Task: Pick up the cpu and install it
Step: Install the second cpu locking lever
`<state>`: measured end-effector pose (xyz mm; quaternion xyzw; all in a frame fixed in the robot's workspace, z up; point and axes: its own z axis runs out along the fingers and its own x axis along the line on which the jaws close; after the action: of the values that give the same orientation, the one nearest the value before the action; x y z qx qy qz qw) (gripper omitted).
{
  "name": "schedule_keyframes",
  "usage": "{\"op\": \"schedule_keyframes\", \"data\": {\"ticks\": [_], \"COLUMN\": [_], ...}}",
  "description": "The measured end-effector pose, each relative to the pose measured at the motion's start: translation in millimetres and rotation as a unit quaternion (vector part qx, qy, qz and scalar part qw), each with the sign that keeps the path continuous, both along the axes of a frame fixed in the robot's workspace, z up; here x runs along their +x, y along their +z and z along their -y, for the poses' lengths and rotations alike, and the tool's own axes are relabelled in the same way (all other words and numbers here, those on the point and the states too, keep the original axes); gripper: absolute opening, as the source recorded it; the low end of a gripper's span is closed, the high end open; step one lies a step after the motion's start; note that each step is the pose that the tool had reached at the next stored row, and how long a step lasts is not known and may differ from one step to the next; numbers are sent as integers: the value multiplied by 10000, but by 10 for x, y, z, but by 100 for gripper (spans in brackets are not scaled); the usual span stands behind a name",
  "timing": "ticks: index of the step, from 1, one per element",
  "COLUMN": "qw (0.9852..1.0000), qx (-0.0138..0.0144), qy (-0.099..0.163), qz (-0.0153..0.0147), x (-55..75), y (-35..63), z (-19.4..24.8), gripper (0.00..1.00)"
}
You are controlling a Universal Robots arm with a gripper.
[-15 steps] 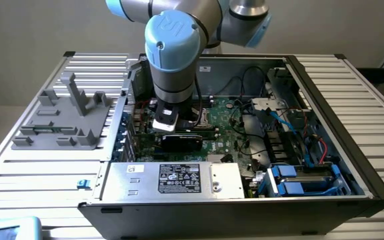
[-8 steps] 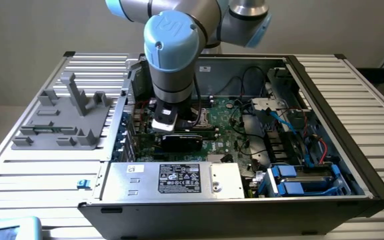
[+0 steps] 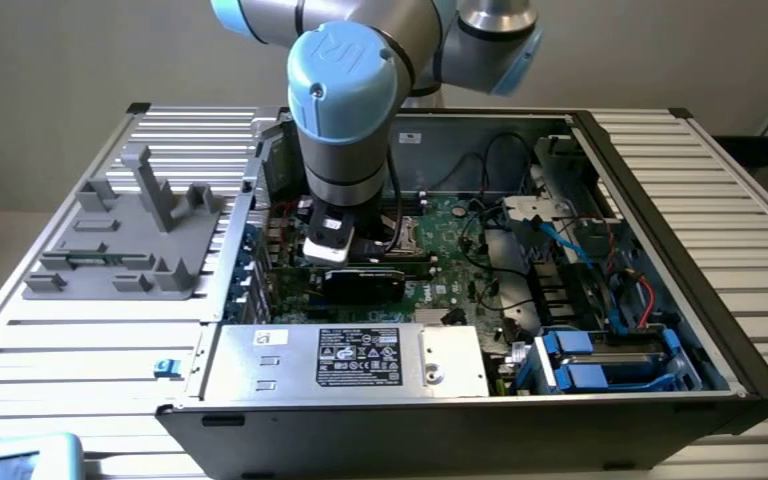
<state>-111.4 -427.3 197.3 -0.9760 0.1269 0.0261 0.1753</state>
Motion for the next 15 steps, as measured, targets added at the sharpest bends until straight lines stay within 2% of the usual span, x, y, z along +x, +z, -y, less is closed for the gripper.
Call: {"op": "schedule_keyframes", "data": {"ticks": [15], "qw": [10000], "qx": [-8], "qy": [0], "qz": [1], "x": [0], "y": [-35], "z": [-8], "gripper": [11]}}
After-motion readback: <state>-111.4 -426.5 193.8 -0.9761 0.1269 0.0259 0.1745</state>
